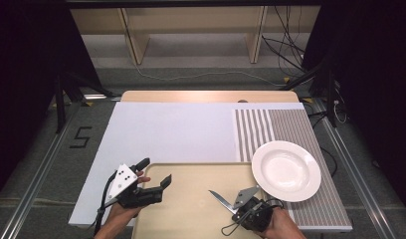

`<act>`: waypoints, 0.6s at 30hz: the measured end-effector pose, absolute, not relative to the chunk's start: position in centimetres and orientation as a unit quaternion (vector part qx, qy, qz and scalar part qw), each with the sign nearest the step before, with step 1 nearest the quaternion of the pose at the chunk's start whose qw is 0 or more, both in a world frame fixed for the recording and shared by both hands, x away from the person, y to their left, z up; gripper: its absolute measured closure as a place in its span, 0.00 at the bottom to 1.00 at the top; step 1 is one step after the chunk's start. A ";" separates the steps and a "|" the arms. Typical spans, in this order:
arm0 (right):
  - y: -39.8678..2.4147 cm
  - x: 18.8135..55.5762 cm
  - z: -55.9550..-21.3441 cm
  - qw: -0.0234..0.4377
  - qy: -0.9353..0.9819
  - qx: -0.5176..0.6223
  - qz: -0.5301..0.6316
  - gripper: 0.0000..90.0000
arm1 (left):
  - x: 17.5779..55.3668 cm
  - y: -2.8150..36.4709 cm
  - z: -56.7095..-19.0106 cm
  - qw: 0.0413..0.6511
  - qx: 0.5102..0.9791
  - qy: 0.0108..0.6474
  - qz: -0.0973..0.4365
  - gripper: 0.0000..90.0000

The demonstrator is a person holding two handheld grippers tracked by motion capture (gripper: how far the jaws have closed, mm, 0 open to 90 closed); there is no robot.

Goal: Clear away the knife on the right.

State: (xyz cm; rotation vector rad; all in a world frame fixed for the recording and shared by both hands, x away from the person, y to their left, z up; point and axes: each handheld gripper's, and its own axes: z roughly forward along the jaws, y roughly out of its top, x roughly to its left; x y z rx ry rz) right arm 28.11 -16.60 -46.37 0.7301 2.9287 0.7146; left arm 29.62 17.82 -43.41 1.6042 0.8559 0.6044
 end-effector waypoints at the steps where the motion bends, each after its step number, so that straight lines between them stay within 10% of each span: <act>1: -16.7 28.2 -46.4 0.020 0.944 0.235 0.230 1.00 | 29.6 17.8 -43.4 0.575 0.685 0.366 0.258 0.12; 18: -18.5 29.0 -46.1 0.040 0.936 0.281 0.210 1.00 | 29.6 17.9 -43.4 0.575 0.685 0.367 0.258 0.12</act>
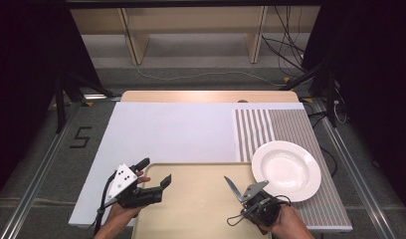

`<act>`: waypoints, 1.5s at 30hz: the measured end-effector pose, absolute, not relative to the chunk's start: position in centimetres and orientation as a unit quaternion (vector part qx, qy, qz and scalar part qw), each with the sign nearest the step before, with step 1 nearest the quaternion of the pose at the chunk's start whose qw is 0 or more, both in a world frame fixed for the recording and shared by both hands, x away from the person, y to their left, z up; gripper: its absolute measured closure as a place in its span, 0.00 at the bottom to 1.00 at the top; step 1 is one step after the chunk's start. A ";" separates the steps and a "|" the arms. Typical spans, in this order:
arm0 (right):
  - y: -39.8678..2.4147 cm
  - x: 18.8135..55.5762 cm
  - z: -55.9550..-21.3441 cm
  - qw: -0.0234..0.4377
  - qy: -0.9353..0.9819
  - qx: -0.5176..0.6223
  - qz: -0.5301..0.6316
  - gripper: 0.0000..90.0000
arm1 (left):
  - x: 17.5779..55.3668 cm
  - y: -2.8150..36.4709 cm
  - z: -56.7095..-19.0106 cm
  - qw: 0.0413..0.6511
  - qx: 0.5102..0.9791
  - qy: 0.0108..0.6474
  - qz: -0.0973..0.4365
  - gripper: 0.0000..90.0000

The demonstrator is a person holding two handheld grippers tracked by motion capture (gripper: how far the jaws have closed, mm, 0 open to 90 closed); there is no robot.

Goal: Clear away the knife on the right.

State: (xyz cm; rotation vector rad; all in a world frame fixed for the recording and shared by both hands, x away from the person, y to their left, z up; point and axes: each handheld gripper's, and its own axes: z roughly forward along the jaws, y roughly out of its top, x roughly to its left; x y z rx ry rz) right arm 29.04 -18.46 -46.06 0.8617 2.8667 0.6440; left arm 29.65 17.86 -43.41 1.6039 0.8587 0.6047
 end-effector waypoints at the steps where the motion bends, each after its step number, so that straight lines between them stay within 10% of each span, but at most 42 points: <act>1: -18.6 29.1 -46.1 0.043 0.936 0.280 0.210 1.00 | 29.6 17.9 -43.4 0.575 0.685 0.367 0.257 0.12; 34: -21.0 30.0 -45.5 0.057 0.928 0.311 0.197 1.00 | 29.7 17.9 -43.5 0.576 0.684 0.367 0.257 0.12; 45: -22.3 30.5 -43.7 0.051 0.886 0.334 0.318 0.65 | 29.7 17.9 -43.5 0.576 0.684 0.366 0.257 0.12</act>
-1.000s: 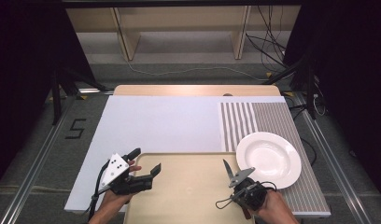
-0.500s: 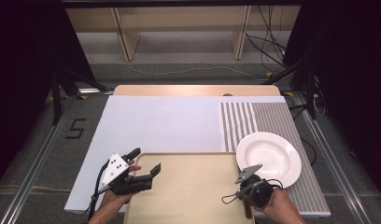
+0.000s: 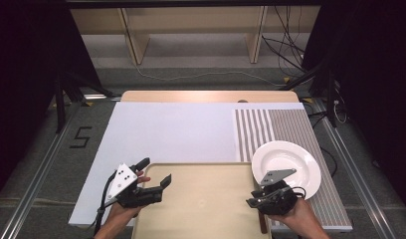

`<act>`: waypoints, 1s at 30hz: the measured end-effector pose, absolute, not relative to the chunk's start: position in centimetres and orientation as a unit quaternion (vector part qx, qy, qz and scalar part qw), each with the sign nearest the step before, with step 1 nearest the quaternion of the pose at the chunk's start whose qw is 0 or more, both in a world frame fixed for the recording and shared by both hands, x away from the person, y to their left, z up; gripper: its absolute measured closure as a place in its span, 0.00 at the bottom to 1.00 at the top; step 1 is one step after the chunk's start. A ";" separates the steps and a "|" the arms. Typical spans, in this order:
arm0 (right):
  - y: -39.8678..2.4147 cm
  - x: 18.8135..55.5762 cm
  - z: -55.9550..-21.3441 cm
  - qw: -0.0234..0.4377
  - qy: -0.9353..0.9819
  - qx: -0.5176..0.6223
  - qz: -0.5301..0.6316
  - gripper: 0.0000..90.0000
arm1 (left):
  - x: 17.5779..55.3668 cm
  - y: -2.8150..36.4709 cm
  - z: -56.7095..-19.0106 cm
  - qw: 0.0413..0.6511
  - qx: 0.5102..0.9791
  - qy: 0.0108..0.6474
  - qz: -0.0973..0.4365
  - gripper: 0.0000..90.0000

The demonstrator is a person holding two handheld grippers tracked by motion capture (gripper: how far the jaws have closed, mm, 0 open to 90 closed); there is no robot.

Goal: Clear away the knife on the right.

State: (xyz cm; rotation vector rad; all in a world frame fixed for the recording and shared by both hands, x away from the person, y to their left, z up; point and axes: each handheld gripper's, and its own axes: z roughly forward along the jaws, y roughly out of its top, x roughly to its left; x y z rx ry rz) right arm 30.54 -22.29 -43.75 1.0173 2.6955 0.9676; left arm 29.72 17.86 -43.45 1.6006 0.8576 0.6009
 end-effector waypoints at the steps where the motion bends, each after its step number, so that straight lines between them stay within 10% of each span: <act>1: -22.4 30.6 -43.6 0.049 0.881 0.339 0.326 0.62 | 29.7 17.9 -43.5 0.576 0.684 0.366 0.257 0.12; 13: -23.3 31.2 -42.4 0.041 0.824 0.364 0.432 0.32 | 29.7 17.9 -43.4 0.576 0.684 0.365 0.256 0.12; 30: -24.3 30.5 -40.9 0.079 0.773 0.344 0.526 0.20 | 29.7 17.9 -43.4 0.576 0.686 0.365 0.254 0.12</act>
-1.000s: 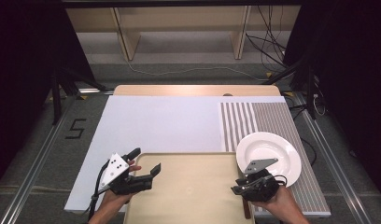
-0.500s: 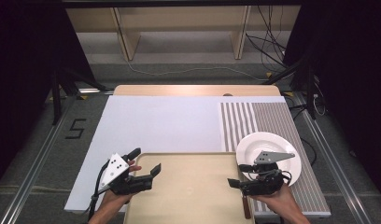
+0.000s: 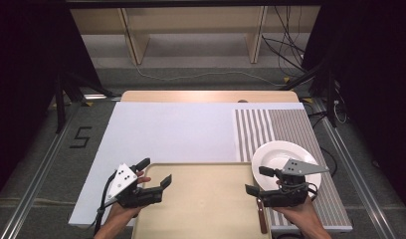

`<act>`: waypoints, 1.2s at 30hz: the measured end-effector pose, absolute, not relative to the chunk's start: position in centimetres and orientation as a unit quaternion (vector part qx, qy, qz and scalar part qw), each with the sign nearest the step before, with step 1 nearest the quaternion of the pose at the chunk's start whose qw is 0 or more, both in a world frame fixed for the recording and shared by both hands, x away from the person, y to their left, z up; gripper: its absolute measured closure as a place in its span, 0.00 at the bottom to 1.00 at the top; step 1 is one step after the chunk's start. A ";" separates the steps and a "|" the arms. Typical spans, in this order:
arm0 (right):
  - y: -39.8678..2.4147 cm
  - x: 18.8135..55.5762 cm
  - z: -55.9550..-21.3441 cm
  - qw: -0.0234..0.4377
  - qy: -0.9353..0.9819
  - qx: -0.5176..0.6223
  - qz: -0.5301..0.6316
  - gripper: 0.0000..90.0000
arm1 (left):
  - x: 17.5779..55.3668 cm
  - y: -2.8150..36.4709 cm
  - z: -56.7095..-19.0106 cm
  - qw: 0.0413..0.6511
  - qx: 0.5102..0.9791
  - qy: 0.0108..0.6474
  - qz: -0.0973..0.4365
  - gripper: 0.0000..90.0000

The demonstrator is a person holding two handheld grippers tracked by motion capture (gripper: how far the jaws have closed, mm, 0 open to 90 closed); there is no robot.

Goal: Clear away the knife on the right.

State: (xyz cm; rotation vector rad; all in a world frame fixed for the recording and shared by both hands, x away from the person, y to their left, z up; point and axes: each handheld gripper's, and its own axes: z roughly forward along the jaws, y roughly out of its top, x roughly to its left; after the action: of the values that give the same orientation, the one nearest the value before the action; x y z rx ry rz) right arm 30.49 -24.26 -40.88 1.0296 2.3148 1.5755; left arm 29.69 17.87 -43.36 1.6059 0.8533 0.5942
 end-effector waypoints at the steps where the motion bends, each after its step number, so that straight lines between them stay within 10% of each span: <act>1: -24.3 30.5 -40.8 0.081 0.772 0.344 0.528 0.19 | 29.7 17.9 -43.4 0.576 0.686 0.365 0.254 0.12; 36: -26.2 29.3 -40.9 0.127 0.746 0.336 0.561 0.14 | 29.8 18.2 -43.3 0.574 0.688 0.366 0.250 0.12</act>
State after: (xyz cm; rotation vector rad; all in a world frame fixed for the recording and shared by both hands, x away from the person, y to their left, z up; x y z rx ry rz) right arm 29.26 -26.20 -40.87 0.9773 2.1703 1.6331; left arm 29.77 18.24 -43.33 1.6127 0.8588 0.5856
